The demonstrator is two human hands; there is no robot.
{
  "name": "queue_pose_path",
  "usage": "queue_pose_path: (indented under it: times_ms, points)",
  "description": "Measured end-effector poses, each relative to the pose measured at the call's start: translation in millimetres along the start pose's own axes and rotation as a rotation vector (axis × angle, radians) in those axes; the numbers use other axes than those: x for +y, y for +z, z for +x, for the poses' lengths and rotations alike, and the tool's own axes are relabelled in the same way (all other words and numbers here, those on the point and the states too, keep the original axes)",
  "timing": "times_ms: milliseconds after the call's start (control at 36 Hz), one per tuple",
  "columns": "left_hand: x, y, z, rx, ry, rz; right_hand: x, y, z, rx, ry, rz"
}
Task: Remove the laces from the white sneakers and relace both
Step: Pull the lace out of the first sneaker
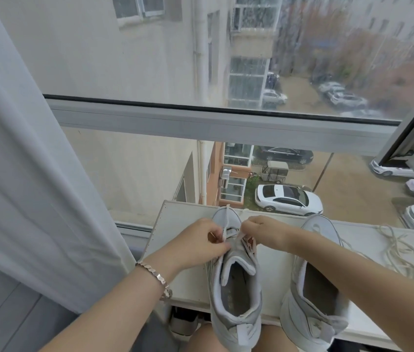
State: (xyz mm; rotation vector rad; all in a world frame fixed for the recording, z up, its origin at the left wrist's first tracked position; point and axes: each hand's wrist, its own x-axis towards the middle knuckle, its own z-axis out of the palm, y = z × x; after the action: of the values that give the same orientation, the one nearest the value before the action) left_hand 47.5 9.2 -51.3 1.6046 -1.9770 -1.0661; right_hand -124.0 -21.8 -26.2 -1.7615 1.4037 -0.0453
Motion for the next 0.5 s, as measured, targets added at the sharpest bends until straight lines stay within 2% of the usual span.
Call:
queue_pose_path:
  times_ms: [139, 306, 361, 417, 500]
  points:
    - [-0.5, 0.6, -0.8, -0.016, 0.007, 0.022, -5.0, -10.3, -4.6, 0.045, 0.102, 0.651]
    - [1.0, 6.9, 0.5, 0.041, -0.038, 0.020, -16.0, -69.7, -23.4, 0.171, 0.033, 1.081]
    - [1.4, 7.6, 1.1, 0.052, -0.040, 0.026, -13.8, -91.1, -30.1, 0.332, 0.023, 1.277]
    - [2.2, 8.8, 1.0, 0.061, -0.043, 0.023, -8.9, -100.2, -33.7, 0.525, 0.016, 1.363]
    - [3.4, 11.0, 1.2, 0.071, -0.040, 0.022, 0.9, -94.0, -32.5, 0.767, -0.007, 1.196]
